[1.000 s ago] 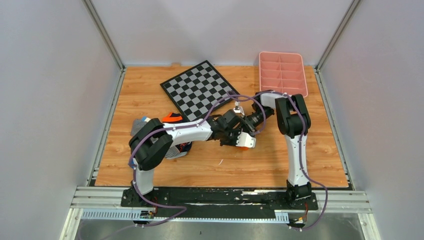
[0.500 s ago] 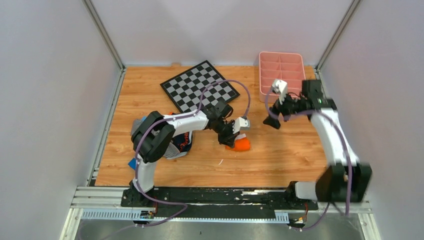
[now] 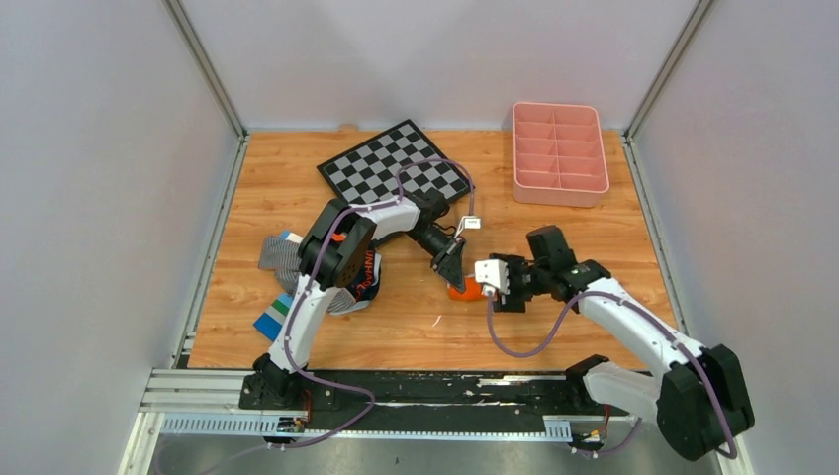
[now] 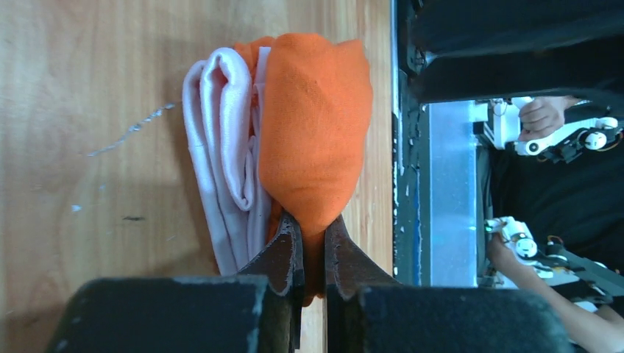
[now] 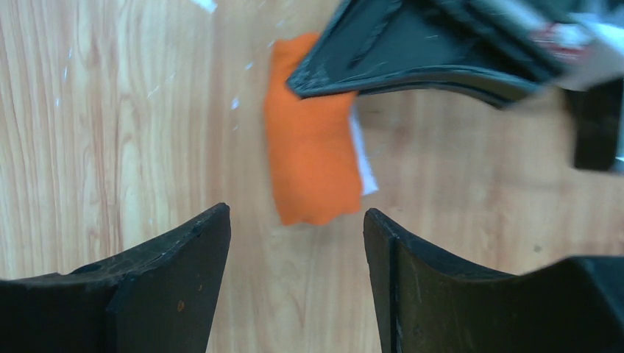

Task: Roll the underwear
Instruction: Roll the underwear to the center of the board.

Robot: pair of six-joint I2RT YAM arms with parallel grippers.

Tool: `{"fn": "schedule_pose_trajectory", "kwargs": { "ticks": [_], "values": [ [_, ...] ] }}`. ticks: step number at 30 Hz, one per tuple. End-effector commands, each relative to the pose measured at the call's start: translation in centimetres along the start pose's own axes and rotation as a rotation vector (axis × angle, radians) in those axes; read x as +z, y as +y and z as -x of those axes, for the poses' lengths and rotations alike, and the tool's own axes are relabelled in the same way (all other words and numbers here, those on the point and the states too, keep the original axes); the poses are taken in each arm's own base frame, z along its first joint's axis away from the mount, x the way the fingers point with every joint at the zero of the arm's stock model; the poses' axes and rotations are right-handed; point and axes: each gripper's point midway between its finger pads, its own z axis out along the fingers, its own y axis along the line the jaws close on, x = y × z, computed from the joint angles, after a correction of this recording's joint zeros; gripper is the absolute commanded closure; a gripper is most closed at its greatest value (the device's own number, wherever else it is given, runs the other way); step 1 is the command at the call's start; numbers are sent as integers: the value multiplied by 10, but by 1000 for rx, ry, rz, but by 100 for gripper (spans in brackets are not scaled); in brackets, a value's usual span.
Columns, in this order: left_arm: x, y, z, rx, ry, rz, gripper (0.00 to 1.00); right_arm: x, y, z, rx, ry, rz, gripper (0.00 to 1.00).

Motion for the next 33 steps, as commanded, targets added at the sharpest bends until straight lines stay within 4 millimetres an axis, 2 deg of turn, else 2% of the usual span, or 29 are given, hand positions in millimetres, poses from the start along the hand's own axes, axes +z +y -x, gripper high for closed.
{"fn": "schedule_pose_trajectory", "kwargs": {
  "ticks": [1,4,7,13,14,15,17,18,19,21,23,24,27,29,33],
  "values": [
    [18,33,-66,-163,186,115,92,18,-7,-22,-226,151,12,34],
    [18,35,-70,-171,196,109,90,34,-11,-9,-248,140,31,34],
    [19,36,-71,-177,207,102,90,48,-4,-3,-285,132,86,34],
    [18,29,-60,-172,182,90,90,65,35,-26,-327,172,195,34],
    [17,28,-59,-169,181,92,89,66,40,-30,-328,178,201,38],
    [17,29,-58,-170,182,98,89,67,44,-33,-326,182,207,46],
    [14,32,-58,-175,191,141,85,67,49,-39,-299,198,220,69],
    [11,36,-57,-169,200,183,76,67,52,-42,-277,208,227,82],
    [7,37,-56,-156,208,216,69,65,55,-43,-252,217,239,90],
    [-6,35,-47,-82,200,291,55,61,63,-43,-193,205,284,97],
    [-26,27,-29,13,153,396,29,56,71,-42,-112,177,337,99],
    [-37,21,-21,44,119,431,25,54,76,-44,-70,171,364,99],
    [-75,-10,8,108,24,500,24,52,89,-54,70,196,471,100],
    [-105,-20,20,167,-21,628,24,54,97,-59,201,226,577,100],
    [-178,-45,53,296,-210,940,24,62,89,-61,465,212,718,100]
  ]
}}
